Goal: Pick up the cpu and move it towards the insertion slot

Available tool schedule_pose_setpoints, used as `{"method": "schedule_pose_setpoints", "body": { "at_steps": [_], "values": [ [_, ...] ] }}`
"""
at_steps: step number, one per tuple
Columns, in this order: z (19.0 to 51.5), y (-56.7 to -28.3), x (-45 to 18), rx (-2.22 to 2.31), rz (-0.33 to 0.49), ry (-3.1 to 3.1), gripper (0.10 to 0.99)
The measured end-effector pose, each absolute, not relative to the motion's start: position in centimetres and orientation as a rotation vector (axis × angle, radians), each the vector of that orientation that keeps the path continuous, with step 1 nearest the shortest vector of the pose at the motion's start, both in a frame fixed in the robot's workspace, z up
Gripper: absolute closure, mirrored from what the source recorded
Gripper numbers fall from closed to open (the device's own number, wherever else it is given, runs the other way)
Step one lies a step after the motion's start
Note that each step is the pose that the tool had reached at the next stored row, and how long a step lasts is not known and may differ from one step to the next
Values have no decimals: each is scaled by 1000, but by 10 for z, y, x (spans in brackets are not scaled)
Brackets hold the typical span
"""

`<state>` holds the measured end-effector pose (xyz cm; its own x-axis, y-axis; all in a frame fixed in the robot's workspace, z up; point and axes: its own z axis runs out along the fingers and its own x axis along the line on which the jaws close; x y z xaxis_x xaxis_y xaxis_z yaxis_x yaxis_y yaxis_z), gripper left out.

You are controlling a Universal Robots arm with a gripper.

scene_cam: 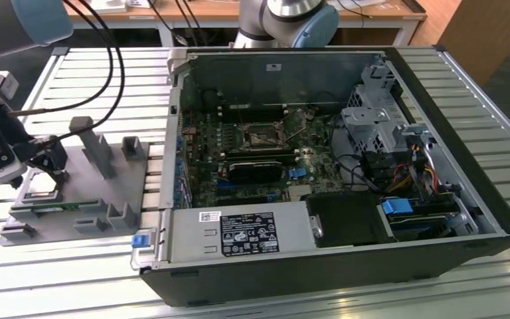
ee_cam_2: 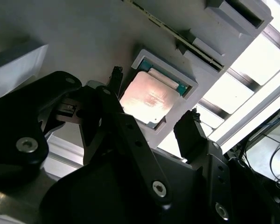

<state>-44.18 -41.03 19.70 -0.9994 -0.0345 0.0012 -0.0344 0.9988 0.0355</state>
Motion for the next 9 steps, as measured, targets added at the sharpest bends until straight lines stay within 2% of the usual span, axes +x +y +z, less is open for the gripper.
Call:
{"method": "schedule_pose_setpoints", "body": {
  "at_steps": [9],
  "values": [
    [192,-410,-441,53,-56,-3139,365]
  ]
}}
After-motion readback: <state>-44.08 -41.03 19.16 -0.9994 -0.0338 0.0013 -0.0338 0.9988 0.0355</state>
